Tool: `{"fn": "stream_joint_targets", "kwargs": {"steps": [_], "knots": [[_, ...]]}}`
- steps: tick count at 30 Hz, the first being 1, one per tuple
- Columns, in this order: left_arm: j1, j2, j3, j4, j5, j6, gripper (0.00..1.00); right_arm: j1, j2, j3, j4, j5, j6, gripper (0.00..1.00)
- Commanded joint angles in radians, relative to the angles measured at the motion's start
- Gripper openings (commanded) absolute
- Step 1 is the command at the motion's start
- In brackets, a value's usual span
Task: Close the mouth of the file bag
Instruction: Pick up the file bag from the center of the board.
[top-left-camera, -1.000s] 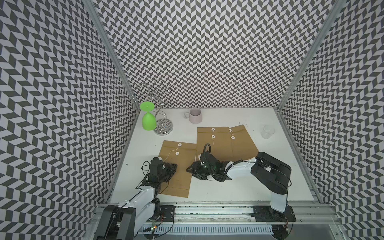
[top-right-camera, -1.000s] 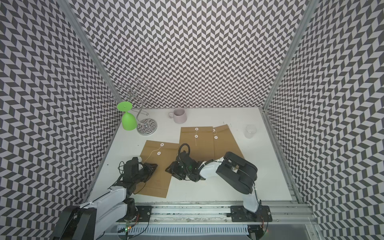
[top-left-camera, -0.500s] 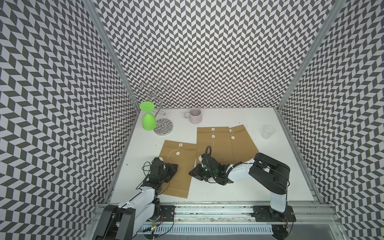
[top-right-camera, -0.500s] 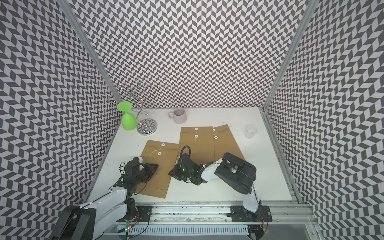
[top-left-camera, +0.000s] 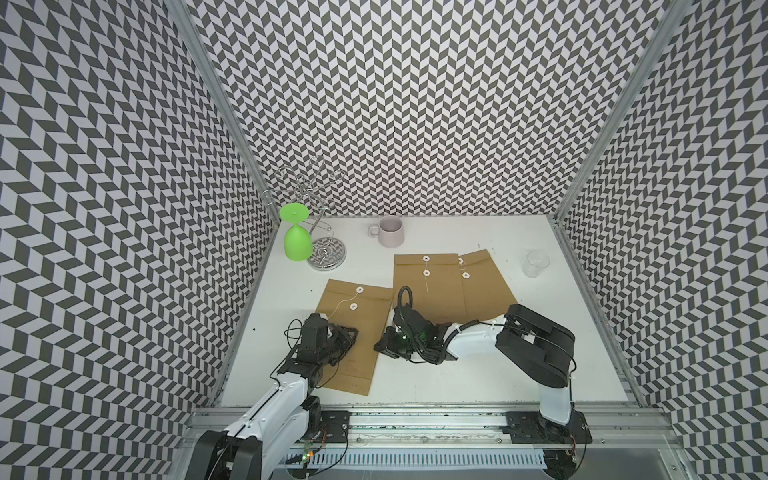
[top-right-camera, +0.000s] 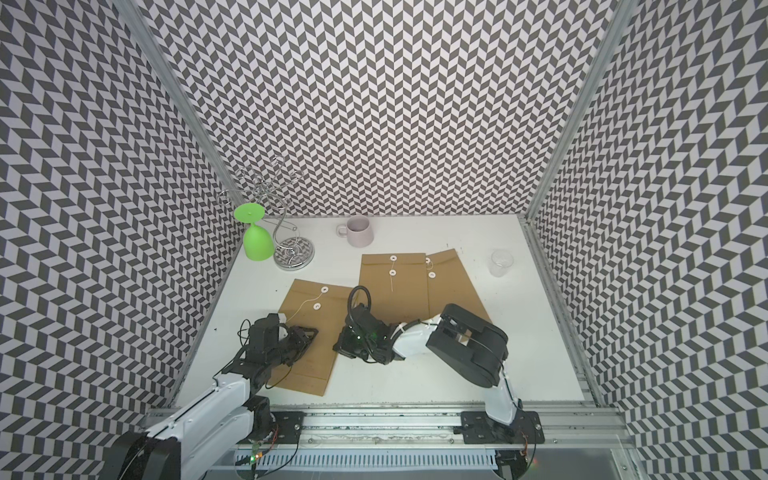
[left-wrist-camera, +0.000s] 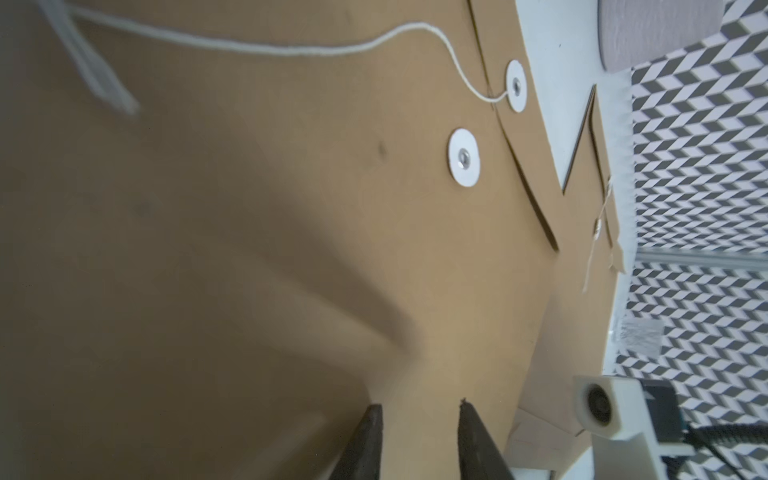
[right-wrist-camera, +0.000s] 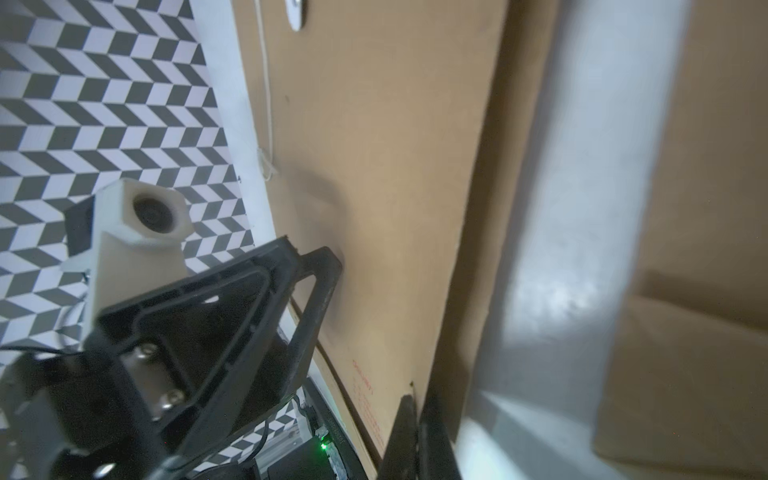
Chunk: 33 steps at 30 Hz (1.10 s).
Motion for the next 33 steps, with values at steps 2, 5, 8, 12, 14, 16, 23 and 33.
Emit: {"fn": "stream_joint_targets", "kwargs": {"steps": [2,5,8,12,14,16,23,33], "knots": [[0.023,-0.079,0.204,-0.229,-0.028,0.107,0.45,0.008,-0.118,0.098,-0.151,0.028,-0.274,0.0],[0.033,-0.086,0.357,-0.335,-0.034,0.183,0.5,0.005,-0.194,0.136,-0.229,0.037,-0.421,0.0],[0.041,-0.091,0.504,-0.404,-0.053,0.253,0.55,-0.004,-0.27,0.184,-0.323,0.054,-0.571,0.0],[0.041,-0.061,0.68,-0.435,-0.053,0.343,0.59,-0.028,-0.363,0.231,-0.477,0.084,-0.738,0.0],[0.041,-0.05,0.74,-0.432,-0.07,0.373,0.63,-0.044,-0.41,0.227,-0.543,0.145,-0.801,0.0],[0.043,-0.031,0.781,-0.409,-0.061,0.402,0.68,-0.081,-0.453,0.2,-0.578,0.165,-0.846,0.0],[0.051,0.072,0.818,-0.292,0.089,0.412,0.72,-0.299,-0.541,0.075,-0.618,-0.009,-0.912,0.0],[0.151,0.191,0.465,0.15,0.317,0.223,0.72,-0.319,-0.571,0.011,-0.645,0.121,-1.06,0.0]]}}
